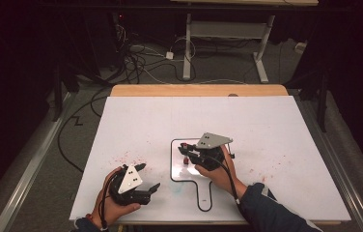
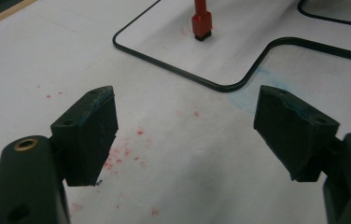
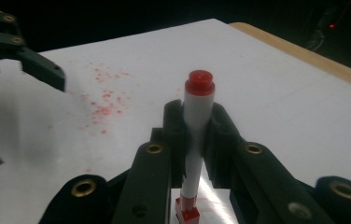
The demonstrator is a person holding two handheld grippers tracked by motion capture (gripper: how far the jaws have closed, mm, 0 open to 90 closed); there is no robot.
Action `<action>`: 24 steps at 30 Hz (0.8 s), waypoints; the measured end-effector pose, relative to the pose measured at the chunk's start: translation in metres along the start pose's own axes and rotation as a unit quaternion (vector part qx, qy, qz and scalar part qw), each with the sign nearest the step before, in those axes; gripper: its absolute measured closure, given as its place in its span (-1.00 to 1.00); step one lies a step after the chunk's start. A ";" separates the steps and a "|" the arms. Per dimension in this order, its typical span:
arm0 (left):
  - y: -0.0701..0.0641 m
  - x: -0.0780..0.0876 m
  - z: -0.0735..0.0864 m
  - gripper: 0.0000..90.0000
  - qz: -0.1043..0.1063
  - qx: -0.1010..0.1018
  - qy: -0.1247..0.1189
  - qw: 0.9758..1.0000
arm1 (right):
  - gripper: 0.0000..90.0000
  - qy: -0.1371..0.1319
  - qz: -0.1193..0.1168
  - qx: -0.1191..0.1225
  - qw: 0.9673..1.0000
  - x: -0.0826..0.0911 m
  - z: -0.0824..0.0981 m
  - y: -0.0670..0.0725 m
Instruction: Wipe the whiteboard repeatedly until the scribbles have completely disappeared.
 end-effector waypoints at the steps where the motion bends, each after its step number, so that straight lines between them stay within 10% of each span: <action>1: 0.000 0.000 0.000 -0.54 0.000 0.000 0.000 1.000 | 0.81 0.001 0.011 0.000 1.000 0.000 0.000 -0.005; 7: 0.000 0.000 0.000 -0.54 0.002 0.002 -0.001 1.000 | 0.81 0.004 0.084 -0.035 0.996 0.009 0.011 -0.052; 15: 0.000 -0.001 0.000 -0.54 0.002 0.002 0.001 1.000 | 0.81 0.002 0.026 -0.030 0.999 0.016 0.014 -0.020; 24: 0.001 -0.001 0.000 -0.54 0.003 0.004 0.000 1.000 | 0.81 0.000 0.088 -0.042 0.995 0.020 0.021 -0.043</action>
Point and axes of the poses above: each handheld gripper's, and its own axes: x roughly backward along the jaws, z roughly out of its underside, y roughly to its left, the point moved 6 cm from there along -x, roughly forward along the jaws, and after that the axes turned 14 degrees about y, right-handed, at the moved point
